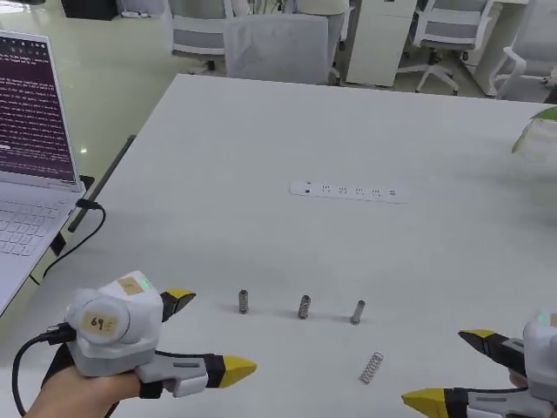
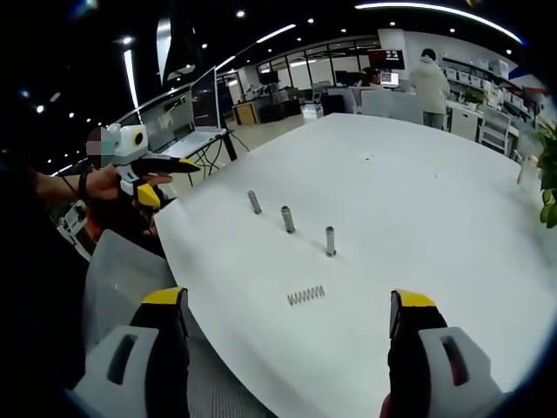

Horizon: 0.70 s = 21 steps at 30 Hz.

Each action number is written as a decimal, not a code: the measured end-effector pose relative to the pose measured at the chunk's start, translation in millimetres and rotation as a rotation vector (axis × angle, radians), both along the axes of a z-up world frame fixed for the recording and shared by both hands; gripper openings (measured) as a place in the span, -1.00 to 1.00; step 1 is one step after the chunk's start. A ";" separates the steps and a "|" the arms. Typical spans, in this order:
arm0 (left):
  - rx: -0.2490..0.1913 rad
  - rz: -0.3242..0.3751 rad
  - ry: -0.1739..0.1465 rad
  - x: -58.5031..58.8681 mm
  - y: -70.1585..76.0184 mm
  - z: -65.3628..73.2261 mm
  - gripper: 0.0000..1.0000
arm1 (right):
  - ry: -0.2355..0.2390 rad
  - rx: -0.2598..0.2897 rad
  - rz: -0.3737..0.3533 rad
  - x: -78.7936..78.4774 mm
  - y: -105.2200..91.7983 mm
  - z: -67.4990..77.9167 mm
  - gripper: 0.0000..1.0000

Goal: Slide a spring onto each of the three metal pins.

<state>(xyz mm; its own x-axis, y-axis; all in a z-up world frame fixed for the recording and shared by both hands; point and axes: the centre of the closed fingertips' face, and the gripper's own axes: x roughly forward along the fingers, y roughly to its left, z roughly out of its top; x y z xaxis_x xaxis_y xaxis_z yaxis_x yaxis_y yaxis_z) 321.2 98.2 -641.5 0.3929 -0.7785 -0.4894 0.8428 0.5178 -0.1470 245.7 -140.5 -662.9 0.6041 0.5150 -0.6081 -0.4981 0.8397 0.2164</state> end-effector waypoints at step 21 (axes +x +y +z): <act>-0.010 -0.133 0.033 -11.2 -71.6 -16.3 0.60 | -0.010 0.007 -0.006 -5.0 -2.8 3.7 0.89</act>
<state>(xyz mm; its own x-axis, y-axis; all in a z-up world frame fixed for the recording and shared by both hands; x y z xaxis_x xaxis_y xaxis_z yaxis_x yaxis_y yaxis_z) 309.9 26.6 -657.8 0.2695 -0.8274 -0.4927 0.8985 0.4001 -0.1804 240.7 -143.3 -659.3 0.6133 0.5158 -0.5982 -0.4952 0.8411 0.2175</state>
